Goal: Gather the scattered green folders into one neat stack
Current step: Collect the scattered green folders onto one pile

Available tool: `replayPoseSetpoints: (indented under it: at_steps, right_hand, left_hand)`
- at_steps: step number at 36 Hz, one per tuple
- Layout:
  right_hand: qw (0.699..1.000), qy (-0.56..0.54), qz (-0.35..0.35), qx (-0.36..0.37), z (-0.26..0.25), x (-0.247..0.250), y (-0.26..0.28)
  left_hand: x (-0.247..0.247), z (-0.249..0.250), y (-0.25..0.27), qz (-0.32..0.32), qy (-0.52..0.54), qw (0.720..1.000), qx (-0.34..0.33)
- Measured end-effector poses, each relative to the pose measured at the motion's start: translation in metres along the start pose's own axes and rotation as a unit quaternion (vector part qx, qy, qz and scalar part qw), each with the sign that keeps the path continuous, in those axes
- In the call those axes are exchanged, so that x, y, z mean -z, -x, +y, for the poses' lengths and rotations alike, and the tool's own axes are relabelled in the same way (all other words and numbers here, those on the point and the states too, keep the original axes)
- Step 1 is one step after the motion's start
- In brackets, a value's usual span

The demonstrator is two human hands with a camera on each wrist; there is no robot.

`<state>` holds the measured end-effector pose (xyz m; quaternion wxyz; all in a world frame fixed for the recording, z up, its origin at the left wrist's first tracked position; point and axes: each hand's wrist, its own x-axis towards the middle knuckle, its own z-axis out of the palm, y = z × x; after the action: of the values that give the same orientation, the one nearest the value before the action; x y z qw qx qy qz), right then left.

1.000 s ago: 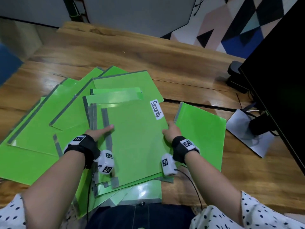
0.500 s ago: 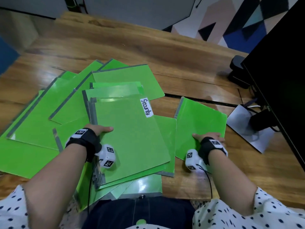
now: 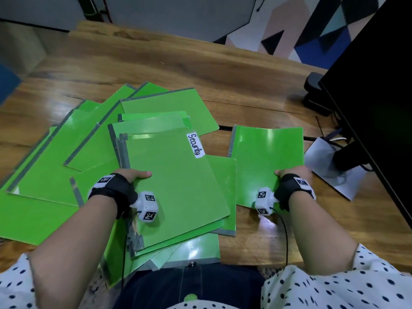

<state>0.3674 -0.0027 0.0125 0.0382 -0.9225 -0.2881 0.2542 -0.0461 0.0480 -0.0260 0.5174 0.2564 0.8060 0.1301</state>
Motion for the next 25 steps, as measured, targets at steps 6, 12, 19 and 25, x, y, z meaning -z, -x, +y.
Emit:
replayPoseSetpoints:
  at_steps: [6, 12, 19, 25]
  right_hand:
    - [0.957, 0.003, 0.283, 0.071, -0.069, 0.045, 0.001]
    - [0.926, -0.024, 0.31, 0.214, -0.12, 0.087, 0.028]
    - [0.926, -0.172, 0.075, 0.328, -0.136, 0.084, 0.031]
    - [0.935, -0.113, -0.094, 0.324, -0.121, 0.014, 0.025]
  left_hand:
    - [0.0, 0.0, 0.006, 0.043, 0.046, 0.997, -0.046]
    - [0.004, 0.0, 0.022, 0.061, 0.098, 0.984, -0.132]
    - [0.042, -0.009, 0.02, 0.068, 0.122, 0.98, -0.14]
    - [0.069, -0.029, 0.009, 0.086, 0.093, 0.987, -0.097]
